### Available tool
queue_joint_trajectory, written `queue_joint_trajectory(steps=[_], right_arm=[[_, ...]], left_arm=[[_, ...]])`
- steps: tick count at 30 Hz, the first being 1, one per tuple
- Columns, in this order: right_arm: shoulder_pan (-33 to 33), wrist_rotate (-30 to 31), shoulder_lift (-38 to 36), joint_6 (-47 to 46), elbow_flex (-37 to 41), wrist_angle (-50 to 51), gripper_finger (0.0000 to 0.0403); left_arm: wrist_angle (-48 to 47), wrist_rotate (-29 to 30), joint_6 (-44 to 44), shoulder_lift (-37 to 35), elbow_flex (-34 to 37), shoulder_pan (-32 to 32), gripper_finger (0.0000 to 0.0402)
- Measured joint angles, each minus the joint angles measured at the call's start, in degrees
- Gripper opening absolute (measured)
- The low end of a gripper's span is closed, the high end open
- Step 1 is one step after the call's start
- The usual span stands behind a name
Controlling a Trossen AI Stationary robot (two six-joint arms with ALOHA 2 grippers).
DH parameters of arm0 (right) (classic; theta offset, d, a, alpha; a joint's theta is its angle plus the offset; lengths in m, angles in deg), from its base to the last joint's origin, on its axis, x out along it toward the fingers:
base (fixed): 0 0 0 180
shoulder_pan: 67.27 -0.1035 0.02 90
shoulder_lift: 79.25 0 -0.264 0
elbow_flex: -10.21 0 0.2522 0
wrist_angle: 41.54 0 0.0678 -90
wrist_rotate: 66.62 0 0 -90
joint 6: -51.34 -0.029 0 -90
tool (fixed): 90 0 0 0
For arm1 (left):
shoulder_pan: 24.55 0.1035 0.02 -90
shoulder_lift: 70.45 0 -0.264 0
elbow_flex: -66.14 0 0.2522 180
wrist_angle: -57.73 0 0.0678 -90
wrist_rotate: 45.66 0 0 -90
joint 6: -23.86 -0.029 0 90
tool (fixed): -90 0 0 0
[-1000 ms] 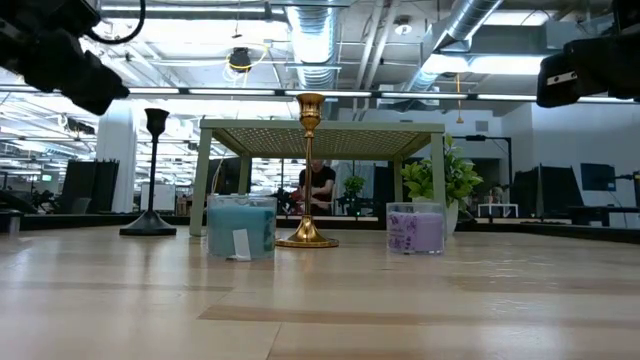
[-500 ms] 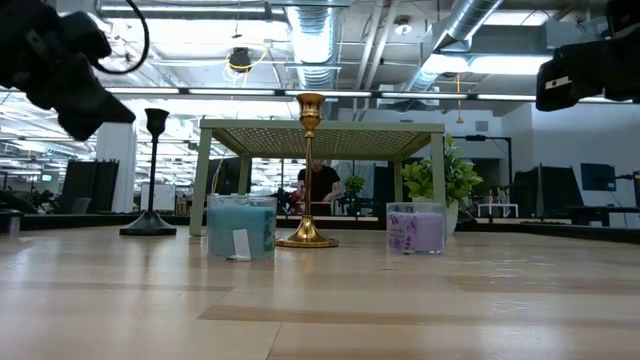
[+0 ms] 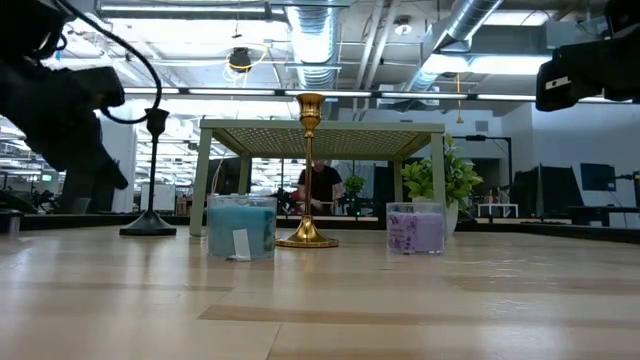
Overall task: Pick & Place candle stick holders
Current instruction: Put the top black candle holder on the shelf
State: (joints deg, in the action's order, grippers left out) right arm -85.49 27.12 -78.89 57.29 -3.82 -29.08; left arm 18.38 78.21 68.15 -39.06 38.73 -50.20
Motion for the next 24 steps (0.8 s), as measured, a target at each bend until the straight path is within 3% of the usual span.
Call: queue_joint_trajectory(steps=[9,15,21,24], right_arm=[[0.0,0.2,0.0,0.0,0.0,0.0,0.0],[0.0,0.2,0.0,0.0,0.0,0.0,0.0],[0.0,0.8,0.0,0.0,0.0,-0.2,0.0],[0.0,0.8,0.0,0.0,0.0,-0.2,0.0]], left_arm=[[0.6,0.6,-1.9,2.4,-8.7,-3.6,0.0003],[5.7,0.3,-4.7,2.5,-14.4,-7.4,0.0003],[5.3,6.0,-17.5,1.8,-18.9,-9.9,0.0003],[0.3,10.1,-18.2,0.3,-20.8,-10.1,0.0003]])
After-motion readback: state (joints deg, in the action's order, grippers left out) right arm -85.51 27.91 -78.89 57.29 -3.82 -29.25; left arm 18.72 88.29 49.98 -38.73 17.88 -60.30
